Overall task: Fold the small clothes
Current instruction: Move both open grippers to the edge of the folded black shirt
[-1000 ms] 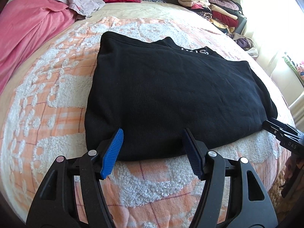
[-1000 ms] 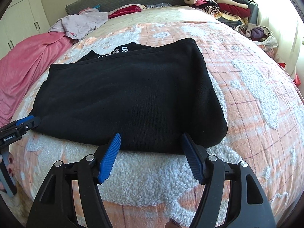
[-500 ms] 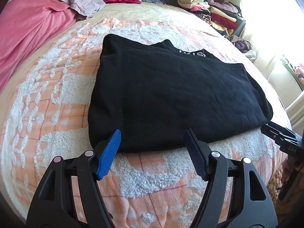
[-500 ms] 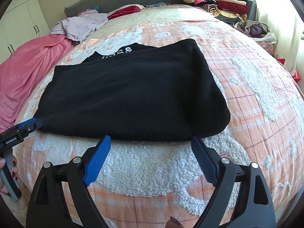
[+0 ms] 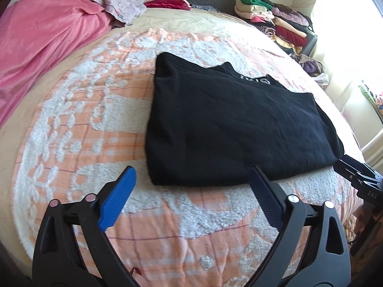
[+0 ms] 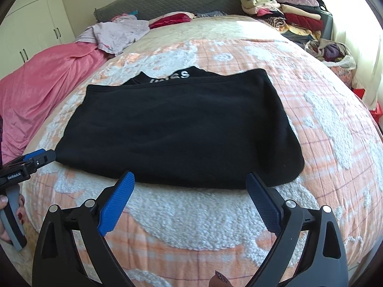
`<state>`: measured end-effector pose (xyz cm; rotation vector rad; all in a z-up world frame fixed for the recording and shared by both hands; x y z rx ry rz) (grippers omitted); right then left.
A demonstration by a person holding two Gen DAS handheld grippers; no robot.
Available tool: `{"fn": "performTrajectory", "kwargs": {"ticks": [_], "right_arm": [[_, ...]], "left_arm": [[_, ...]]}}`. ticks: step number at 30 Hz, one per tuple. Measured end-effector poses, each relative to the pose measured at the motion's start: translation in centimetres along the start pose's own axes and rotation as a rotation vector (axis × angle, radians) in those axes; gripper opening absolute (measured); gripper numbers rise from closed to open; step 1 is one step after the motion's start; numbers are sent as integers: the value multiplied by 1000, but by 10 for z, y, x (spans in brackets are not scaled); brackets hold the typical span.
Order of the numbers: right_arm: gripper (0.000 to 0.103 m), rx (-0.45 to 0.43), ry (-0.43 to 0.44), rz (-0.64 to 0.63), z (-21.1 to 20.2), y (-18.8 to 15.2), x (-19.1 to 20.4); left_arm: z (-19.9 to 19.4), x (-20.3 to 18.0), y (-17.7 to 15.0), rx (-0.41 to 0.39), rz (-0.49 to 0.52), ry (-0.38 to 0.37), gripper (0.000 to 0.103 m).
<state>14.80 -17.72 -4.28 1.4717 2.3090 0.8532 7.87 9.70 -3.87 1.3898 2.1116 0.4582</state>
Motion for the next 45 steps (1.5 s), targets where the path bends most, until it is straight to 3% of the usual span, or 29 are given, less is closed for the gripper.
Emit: {"fn": "performTrajectory", "kwargs": {"ticks": [29,45], "right_arm": [[94,-74,108,-181,7,59,84],[94,-42,152,-303,35,59,139]], "left_arm": [[-14,44,34,-67,-84,89,93],[4,49,62,-70,-85,96,93]]}}
Point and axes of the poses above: each gripper's, at about its wrist camera, not at the fingertips, and z roughly the way its jaws point, x to its left, y to its top, the point moved 3 cm from there along z, roughly the way its jaws point, and after that the axes turned 11 degrees about -z, right-handed, at the moved point
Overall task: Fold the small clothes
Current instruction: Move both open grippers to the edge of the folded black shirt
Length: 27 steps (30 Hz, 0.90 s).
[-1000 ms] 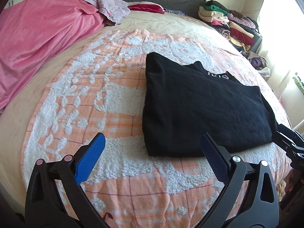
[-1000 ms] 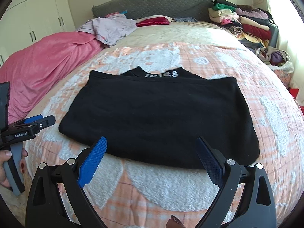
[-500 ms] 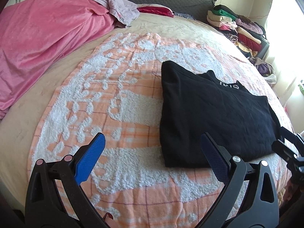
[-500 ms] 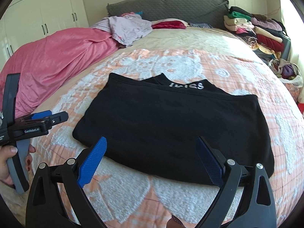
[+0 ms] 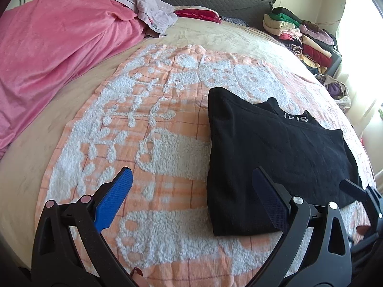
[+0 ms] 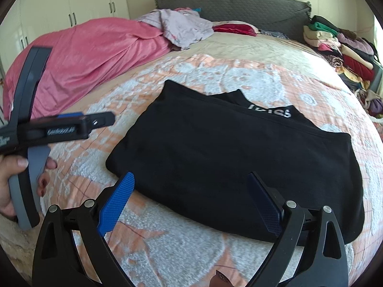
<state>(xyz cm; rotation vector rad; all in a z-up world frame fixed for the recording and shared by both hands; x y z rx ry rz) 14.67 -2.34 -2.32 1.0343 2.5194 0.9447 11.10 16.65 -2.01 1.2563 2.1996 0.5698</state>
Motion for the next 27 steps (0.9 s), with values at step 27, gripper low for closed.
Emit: {"fn": "performTrajectory", "kwargs": {"ticks": [27], "right_arm": [[99,103,-117,-293,73,-16,50]], "left_arm": [[44,-7,25,35,22,35,93]]}}
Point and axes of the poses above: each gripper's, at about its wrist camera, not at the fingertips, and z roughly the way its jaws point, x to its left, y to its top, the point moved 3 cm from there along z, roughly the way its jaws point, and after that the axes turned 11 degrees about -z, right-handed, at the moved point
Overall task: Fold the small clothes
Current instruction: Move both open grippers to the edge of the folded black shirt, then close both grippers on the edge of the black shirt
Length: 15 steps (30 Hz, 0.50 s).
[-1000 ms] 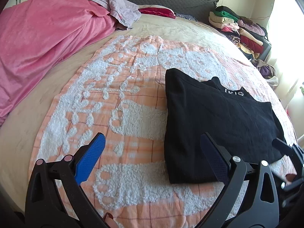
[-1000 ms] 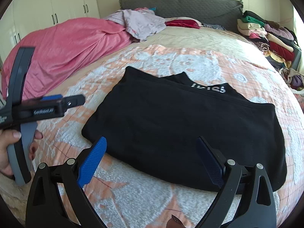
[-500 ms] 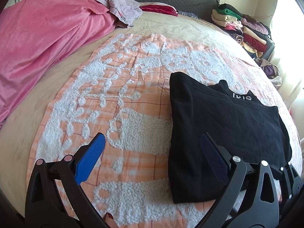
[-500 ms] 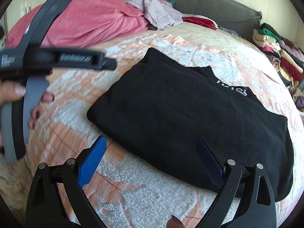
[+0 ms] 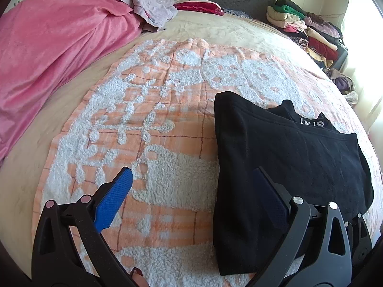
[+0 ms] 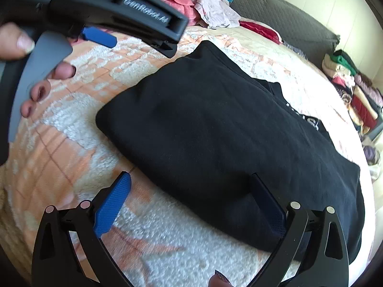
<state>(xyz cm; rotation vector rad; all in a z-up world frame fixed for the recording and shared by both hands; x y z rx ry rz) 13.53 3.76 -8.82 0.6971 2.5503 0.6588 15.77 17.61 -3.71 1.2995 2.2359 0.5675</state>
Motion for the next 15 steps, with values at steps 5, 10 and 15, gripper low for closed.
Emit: {"fn": "performTrajectory", "kwargs": {"ticks": [5,10,15], "right_arm": [[99,-9,-54,-42,11,9,0],[99,-35,-102,-85,20,19,0],[69,-105,-135,-75,8,21,-6]], "left_arm": [[8,-2,2,14,4,4,93],[18,-3,4,32,-3,3,93],[33,-4,8,91,-55,-57,93]]}}
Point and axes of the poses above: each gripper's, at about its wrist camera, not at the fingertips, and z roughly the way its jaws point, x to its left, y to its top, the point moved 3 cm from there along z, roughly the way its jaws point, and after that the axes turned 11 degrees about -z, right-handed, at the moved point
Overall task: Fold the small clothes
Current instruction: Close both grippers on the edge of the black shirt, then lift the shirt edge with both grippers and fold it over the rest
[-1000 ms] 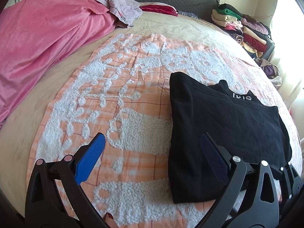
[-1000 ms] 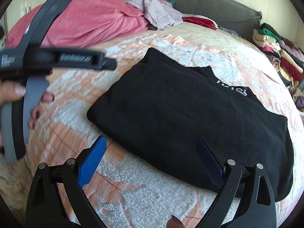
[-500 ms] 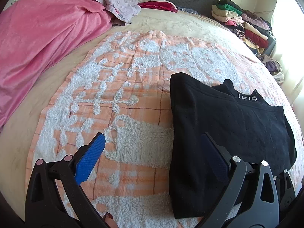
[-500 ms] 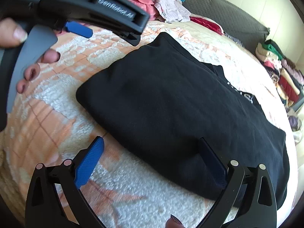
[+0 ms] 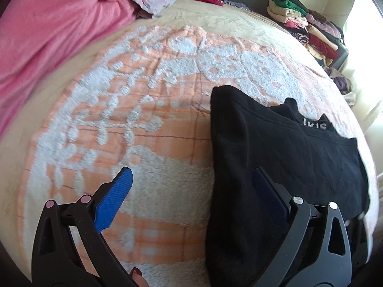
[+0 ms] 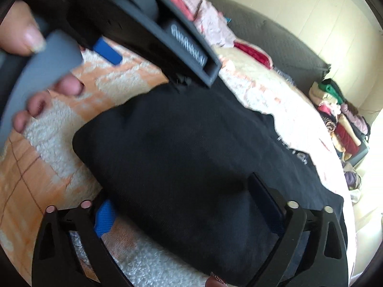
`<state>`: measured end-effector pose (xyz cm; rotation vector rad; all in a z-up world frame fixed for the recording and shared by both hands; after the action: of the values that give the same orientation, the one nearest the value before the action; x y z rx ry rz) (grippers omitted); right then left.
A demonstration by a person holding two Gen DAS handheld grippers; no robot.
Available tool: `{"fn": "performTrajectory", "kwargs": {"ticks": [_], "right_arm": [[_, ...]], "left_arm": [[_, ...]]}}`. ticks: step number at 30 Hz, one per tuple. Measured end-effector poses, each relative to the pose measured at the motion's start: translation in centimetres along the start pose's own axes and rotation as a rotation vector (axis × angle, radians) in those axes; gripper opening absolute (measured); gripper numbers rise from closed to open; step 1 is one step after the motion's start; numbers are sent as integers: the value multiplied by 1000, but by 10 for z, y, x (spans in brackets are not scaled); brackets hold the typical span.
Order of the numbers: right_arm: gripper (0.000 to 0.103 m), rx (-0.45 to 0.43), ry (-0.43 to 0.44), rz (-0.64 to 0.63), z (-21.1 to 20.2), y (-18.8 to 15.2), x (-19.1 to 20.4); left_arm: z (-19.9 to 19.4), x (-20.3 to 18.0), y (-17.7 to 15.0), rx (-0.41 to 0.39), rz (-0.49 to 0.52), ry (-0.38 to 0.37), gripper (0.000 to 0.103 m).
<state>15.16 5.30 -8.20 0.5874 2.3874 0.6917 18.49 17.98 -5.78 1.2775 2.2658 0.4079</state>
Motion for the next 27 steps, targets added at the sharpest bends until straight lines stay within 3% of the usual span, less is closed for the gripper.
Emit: {"fn": "performTrajectory", "kwargs": {"ticks": [5,7,13,14,16,17,18,20,27], "right_arm": [[20,-82,22,73,-21,-4,-12],[13,-109,9,92,-32,-6,-17],[9,-162,-28,130,-53,-12,-32],[7,-174,-36,143,-58,-14,-36],[7,-193,-67,163,-67,-19,-42],[7,-201,-83,173,-72,-22,-46],[7,-208,-97,187,-78,-26,-51],[7,-210,-114,216,-85,-33,-59],[6,-224,-159,353,-109,-66,-95]], "left_arm": [[10,-6,2,66,-63,-91,93],[13,-11,2,88,-84,-129,93],[13,-40,2,128,-129,-258,93],[12,-47,2,130,-124,-269,89],[7,-64,0,131,-108,-293,68],[5,-73,-1,130,-101,-306,51],[4,-80,-1,131,-95,-318,42],[-3,-98,-3,121,-68,-334,34],[-25,-170,-9,67,59,-349,32]]}}
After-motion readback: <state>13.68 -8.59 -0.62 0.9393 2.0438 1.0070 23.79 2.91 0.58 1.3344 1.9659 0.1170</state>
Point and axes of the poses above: each gripper's, at about its wrist camera, not at the fingertips, and z roughly the way its jaws point, x to its left, y to its top, the point moved 3 cm from there along z, roughly the way its jaws point, and after that the axes turned 11 degrees about -z, right-handed, at the moved point
